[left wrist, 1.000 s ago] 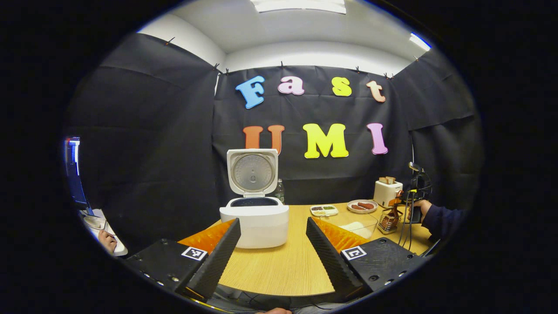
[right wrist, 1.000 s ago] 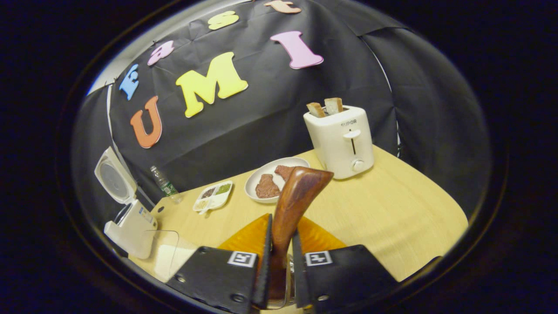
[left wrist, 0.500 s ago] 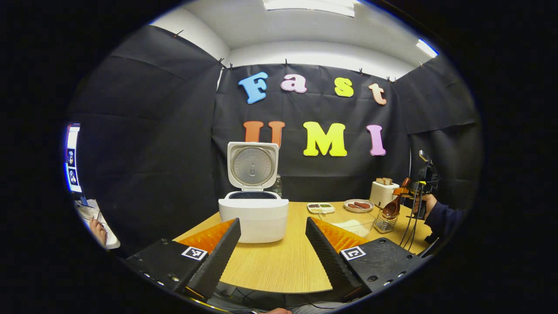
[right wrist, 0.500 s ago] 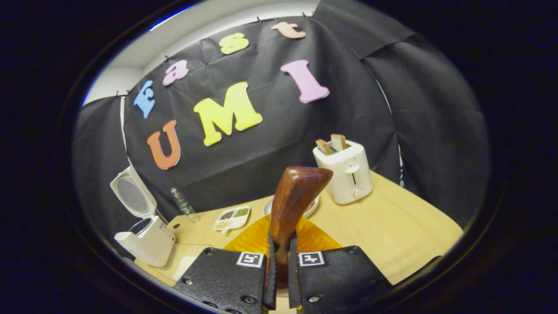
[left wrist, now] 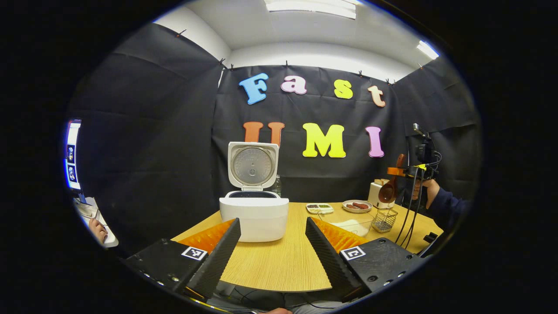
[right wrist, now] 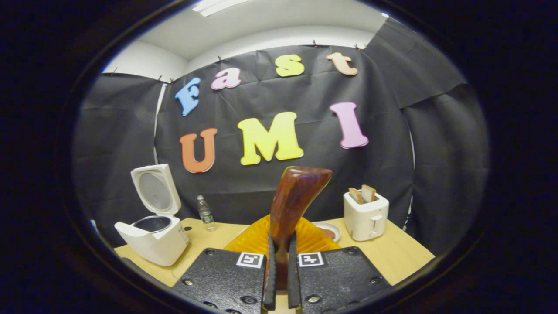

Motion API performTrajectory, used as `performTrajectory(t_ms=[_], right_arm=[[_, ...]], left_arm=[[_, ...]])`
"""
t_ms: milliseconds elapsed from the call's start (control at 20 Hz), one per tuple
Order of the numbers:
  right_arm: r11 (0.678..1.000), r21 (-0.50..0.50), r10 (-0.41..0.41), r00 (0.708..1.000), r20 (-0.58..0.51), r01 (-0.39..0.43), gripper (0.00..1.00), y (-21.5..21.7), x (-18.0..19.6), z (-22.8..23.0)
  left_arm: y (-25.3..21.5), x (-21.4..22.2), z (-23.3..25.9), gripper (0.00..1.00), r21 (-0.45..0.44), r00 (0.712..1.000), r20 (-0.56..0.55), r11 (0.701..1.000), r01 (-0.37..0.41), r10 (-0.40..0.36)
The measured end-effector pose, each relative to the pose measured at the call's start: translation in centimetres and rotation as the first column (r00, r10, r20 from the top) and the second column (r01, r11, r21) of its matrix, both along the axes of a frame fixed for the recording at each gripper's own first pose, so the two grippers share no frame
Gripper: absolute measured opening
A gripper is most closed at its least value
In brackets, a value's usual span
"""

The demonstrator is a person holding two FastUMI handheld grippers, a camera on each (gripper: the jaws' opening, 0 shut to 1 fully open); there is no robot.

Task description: Close the left gripper, press the button to open the rice cooker; take a wooden spoon from the chopstick holder with the right hand, scoop a spoonful of rice and pour it into the rice cooker, then put the wooden spoon back into the chopstick holder.

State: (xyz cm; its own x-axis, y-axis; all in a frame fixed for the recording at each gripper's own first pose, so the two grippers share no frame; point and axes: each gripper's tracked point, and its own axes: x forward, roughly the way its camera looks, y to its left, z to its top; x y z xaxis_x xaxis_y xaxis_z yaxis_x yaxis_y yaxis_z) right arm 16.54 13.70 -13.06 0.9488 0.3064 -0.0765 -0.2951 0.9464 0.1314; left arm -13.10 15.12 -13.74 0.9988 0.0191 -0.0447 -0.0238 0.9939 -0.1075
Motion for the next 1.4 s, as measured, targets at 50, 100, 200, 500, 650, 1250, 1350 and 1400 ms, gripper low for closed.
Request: performTrajectory(t_ms=[50,100,200,500,650,1250,1350,1400], right_arm=[[1.0,-0.012,0.022,1.0,-0.015,-0.022,0.13,1.7,-0.1,-0.6],[0.999,-0.027,0.036,0.999,-0.023,-0.037,0.12,3.3,0.1,-1.2],[0.997,-0.059,0.054,0.998,-0.041,-0.057,0.12,6.1,0.3,-2.9],[0.982,-0.188,-0.015,0.996,-0.084,-0.001,0.11,9.8,1.8,-10.4],[0.969,-0.239,-0.08,0.995,-0.065,0.062,0.11,9.3,2.2,-12.9],[0.997,0.07,0.003,0.919,-0.394,0.026,0.11,11.6,0.0,-17.7],[0.983,0.178,0.045,0.885,-0.464,0.044,0.11,11.8,-0.1,-18.1],[0.977,0.204,0.047,0.88,-0.473,0.057,0.11,11.5,0.1,-18.2]], left_arm=[[0.1,-0.2,0.0,0.95,-0.001,1.0,0.002,1.0,-0.002,0.002],[0.3,-0.3,0.1,0.95,-0.001,1.0,0.005,1.0,-0.003,0.003],[0.5,-0.6,0.1,0.95,0.0,1.0,0.012,1.0,-0.001,0.001],[0.6,-0.8,-0.2,0.95,0.01,1.0,0.025,1.0,0.013,-0.013],[1.0,-0.6,-1.3,0.95,0.006,1.0,0.01,1.0,0.013,-0.013],[-0.5,0.4,-3.3,0.95,0.003,0.999,-0.024,1.0,0.031,-0.031],[-0.7,0.4,-3.1,0.95,0.003,0.999,-0.023,1.0,0.03,-0.03],[-1.0,0.4,-3.0,0.95,0.003,0.999,-0.023,1.0,0.031,-0.031]])
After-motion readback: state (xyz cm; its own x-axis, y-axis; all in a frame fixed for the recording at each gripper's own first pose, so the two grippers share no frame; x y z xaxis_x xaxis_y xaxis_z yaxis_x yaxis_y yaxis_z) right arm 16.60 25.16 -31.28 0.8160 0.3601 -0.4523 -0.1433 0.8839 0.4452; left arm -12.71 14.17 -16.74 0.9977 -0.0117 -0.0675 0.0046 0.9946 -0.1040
